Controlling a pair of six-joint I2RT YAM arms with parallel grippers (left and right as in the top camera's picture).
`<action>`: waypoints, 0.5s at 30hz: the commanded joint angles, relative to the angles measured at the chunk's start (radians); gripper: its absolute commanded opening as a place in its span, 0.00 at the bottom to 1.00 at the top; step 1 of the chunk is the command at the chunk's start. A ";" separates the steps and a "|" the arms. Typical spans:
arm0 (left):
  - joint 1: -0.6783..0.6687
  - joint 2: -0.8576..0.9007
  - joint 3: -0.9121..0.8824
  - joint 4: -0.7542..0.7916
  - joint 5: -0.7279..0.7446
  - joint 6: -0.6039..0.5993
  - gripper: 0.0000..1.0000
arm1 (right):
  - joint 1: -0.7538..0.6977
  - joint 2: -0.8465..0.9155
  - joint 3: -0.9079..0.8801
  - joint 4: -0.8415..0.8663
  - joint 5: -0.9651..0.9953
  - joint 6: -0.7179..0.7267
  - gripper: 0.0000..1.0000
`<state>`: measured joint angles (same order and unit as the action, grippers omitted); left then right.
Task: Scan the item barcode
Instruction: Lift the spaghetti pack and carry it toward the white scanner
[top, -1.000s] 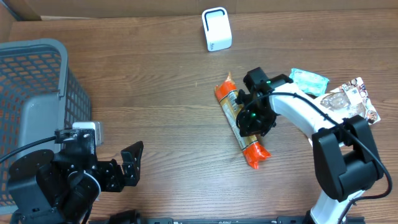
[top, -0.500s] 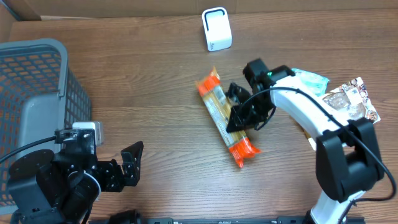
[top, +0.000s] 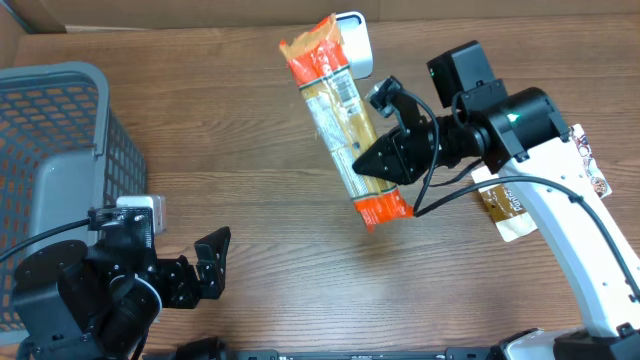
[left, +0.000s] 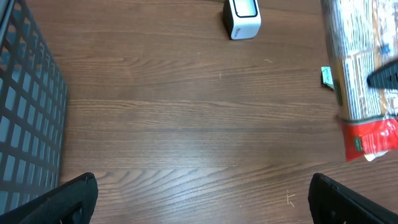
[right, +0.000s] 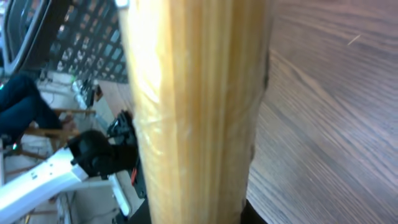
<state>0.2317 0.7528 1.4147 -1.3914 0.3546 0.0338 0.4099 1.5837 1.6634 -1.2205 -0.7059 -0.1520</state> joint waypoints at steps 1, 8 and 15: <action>0.003 0.000 0.011 0.003 -0.004 0.015 1.00 | 0.008 -0.022 0.085 0.060 0.137 0.145 0.03; 0.003 0.000 0.011 0.003 -0.004 0.015 1.00 | 0.056 0.064 0.247 0.162 0.744 0.216 0.04; 0.003 0.000 0.011 0.003 -0.004 0.015 1.00 | 0.096 0.277 0.245 0.496 1.357 -0.040 0.04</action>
<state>0.2317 0.7528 1.4147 -1.3914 0.3546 0.0338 0.4999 1.7931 1.8736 -0.7898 0.3038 -0.0525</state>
